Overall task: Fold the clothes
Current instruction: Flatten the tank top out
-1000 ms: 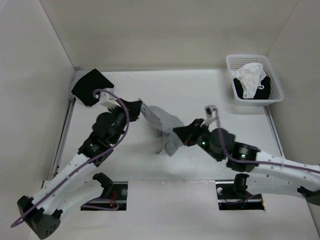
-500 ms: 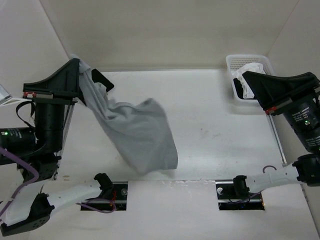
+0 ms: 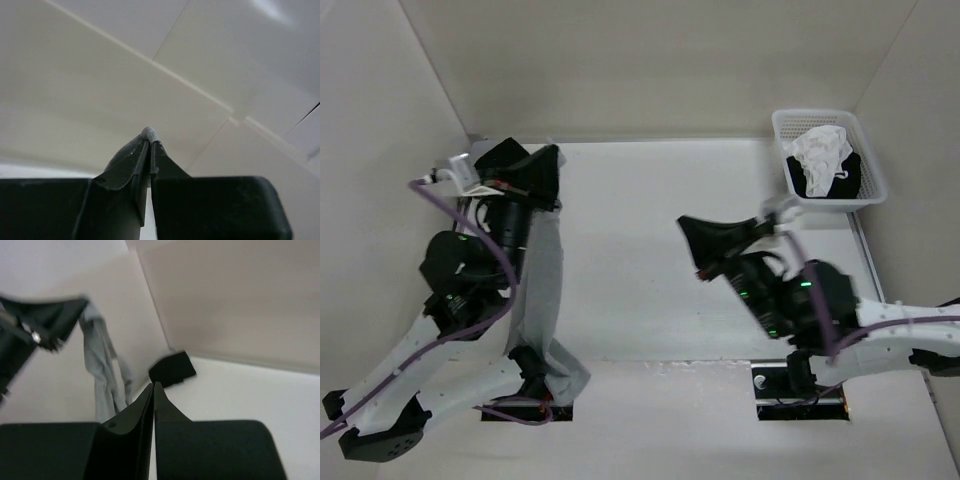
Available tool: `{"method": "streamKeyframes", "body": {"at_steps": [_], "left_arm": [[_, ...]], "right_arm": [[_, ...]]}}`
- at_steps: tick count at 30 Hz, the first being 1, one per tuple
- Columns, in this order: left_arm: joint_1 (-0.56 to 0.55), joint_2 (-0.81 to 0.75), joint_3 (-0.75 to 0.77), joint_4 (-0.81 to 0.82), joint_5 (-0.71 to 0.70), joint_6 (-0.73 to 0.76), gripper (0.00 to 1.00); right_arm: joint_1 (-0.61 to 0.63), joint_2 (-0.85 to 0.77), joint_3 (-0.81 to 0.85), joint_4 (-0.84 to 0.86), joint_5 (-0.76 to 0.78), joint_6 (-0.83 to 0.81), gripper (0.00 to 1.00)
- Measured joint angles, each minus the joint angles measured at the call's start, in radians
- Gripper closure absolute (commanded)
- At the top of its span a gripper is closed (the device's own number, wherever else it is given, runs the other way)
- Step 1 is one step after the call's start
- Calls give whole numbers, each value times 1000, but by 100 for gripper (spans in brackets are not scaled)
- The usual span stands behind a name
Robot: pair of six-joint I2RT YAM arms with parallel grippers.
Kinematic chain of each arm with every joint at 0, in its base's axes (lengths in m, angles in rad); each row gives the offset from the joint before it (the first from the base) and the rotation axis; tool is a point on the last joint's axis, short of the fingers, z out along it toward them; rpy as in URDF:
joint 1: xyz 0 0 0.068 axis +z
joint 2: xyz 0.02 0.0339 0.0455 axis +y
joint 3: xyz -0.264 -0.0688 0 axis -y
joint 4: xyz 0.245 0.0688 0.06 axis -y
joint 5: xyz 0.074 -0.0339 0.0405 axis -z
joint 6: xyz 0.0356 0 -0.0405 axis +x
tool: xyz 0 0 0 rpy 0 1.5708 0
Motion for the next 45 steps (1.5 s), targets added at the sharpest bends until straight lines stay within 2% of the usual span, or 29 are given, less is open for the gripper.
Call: {"method": "streamKeyframes", "body": {"at_steps": [2,4,6,9,12,15,16,20,22,25,29,32,39,45], "left_arm": [[-3,14,-55,-5,-1,-8,98],[-11,48,-82,-7,2,-23,97],[-14,104,-87,-4,13,-38,97],[3,206,-84,19,58,-64,96],[67,369,-39,50,145,-108,96],[144,575,63,52,257,-173,97],[178,668,106,45,307,-206,96],[228,738,119,-7,360,-248,96],[246,726,120,-9,375,-263,96],[260,686,112,-1,383,-275,96],[275,591,41,22,394,-294,96],[288,550,-9,35,409,-312,97],[312,489,-116,14,463,-352,97],[313,388,-137,-4,486,-363,97]], "right_arm": [[-69,39,-116,-3,-64,90,89],[-151,94,-244,-12,-158,211,76],[-237,120,-381,-18,-261,315,67],[-329,111,-548,-27,-375,447,52],[-370,66,-649,-2,-455,557,42],[-427,28,-719,38,-505,634,36],[-484,25,-752,61,-522,666,35],[-725,50,-804,84,-579,745,33],[-813,74,-814,92,-587,769,28],[-943,175,-803,153,-681,801,27],[-1053,449,-704,252,-856,850,27],[-1054,546,-673,332,-938,874,27],[-1054,851,-490,598,-1135,995,25],[-1054,970,-406,693,-1201,1085,26]]}}
